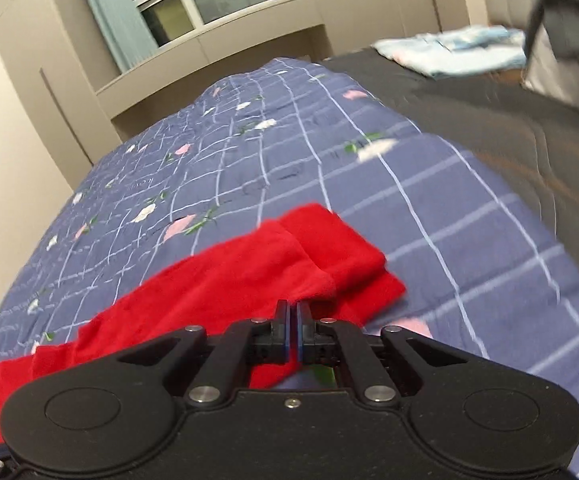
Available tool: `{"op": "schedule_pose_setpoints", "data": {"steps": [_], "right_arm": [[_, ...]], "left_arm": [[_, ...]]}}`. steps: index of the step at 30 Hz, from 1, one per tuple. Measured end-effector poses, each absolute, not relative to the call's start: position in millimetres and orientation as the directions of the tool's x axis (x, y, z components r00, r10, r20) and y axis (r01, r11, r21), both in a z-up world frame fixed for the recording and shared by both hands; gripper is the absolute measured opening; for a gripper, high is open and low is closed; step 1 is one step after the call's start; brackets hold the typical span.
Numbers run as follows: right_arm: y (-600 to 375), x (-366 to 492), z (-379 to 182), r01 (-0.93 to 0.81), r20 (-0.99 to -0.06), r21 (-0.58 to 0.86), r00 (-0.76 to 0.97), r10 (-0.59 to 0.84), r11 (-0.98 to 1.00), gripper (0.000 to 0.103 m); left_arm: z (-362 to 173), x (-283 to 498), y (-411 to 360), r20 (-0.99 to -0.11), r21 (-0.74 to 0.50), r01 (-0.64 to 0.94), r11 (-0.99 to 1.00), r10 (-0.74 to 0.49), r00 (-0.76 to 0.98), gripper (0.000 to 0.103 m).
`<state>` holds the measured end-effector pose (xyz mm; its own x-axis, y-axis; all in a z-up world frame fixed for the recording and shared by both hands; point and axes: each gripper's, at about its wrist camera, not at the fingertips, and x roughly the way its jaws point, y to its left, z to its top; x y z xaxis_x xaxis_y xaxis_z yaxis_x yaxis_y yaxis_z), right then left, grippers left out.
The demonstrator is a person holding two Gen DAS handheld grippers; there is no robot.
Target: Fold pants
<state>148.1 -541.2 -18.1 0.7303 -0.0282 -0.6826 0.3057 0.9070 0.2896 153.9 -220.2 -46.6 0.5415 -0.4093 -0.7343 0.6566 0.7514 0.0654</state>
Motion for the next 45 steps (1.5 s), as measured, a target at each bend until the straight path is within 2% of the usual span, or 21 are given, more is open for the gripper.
{"op": "schedule_pose_setpoints", "data": {"steps": [1,4,6,9,11,13,20,25,26,27,28,29,31,32,37,40,45], "right_arm": [[-546,146,-20,0.314,-0.678,0.309,0.734,-0.023,0.898,0.02],[-557,144,-23,0.331,-0.653,0.378,0.757,-0.005,0.865,0.023],[-561,148,-25,0.353,-0.668,0.371,0.744,-0.018,0.859,0.024],[-561,155,-28,0.367,-0.682,0.356,0.731,-0.03,0.859,0.032],[-562,159,-28,0.382,-0.686,0.349,0.727,-0.044,0.855,0.032],[-562,163,-28,0.405,-0.695,0.333,0.716,-0.069,0.852,0.01],[-558,145,-13,0.398,-0.665,0.268,0.735,-0.131,0.877,0.007],[-560,145,-25,0.423,-0.71,0.243,0.691,-0.137,0.873,0.008],[-559,146,-27,0.423,-0.718,0.235,0.682,-0.137,0.875,0.009],[-558,148,-28,0.422,-0.725,0.227,0.675,-0.137,0.878,0.015],[-556,149,-27,0.421,-0.728,0.219,0.671,-0.14,0.88,0.021],[-554,148,-25,0.418,-0.726,0.215,0.672,-0.142,0.882,0.023],[-549,145,-21,0.404,-0.72,0.212,0.68,-0.137,0.89,0.045],[-546,143,-19,0.398,-0.717,0.21,0.684,-0.135,0.893,0.051],[-522,135,-6,0.319,-0.701,0.199,0.707,-0.092,0.927,0.085],[-496,137,-2,0.238,-0.697,0.205,0.716,-0.029,0.949,0.092],[-432,158,-2,0.052,-0.692,0.248,0.708,0.139,0.967,0.099]], "left_arm": [[-46,154,-221,-0.736,0.065,0.656,0.752,-0.408,0.541,0.0],[-47,152,-220,-0.738,0.064,0.652,0.756,-0.404,0.541,0.0],[-47,152,-220,-0.739,0.063,0.649,0.758,-0.401,0.541,0.0],[-46,151,-220,-0.74,0.061,0.645,0.762,-0.399,0.541,0.0],[-46,151,-221,-0.742,0.058,0.643,0.764,-0.398,0.54,0.0],[-44,150,-222,-0.741,0.057,0.643,0.764,-0.4,0.54,0.0],[-39,145,-224,-0.735,0.059,0.642,0.764,-0.402,0.546,0.0],[-51,148,-229,-0.764,0.047,0.639,0.768,-0.384,0.518,0.0],[-51,148,-228,-0.769,0.029,0.64,0.768,-0.391,0.505,0.005],[-50,149,-226,-0.772,0.011,0.644,0.765,-0.403,0.491,0.008],[-48,148,-223,-0.768,-0.005,0.644,0.765,-0.416,0.488,0.017],[-45,148,-219,-0.76,-0.013,0.644,0.765,-0.426,0.491,0.035],[-36,147,-210,-0.739,-0.027,0.632,0.774,-0.441,0.509,0.058],[-31,147,-204,-0.728,-0.037,0.619,0.784,-0.446,0.521,0.063],[-7,151,-156,-0.697,-0.091,0.501,0.861,-0.414,0.585,0.079],[1,152,-108,-0.69,-0.094,0.391,0.916,-0.342,0.638,0.083],[-2,158,-10,-0.7,-0.071,0.168,0.983,-0.169,0.694,0.085]]}}
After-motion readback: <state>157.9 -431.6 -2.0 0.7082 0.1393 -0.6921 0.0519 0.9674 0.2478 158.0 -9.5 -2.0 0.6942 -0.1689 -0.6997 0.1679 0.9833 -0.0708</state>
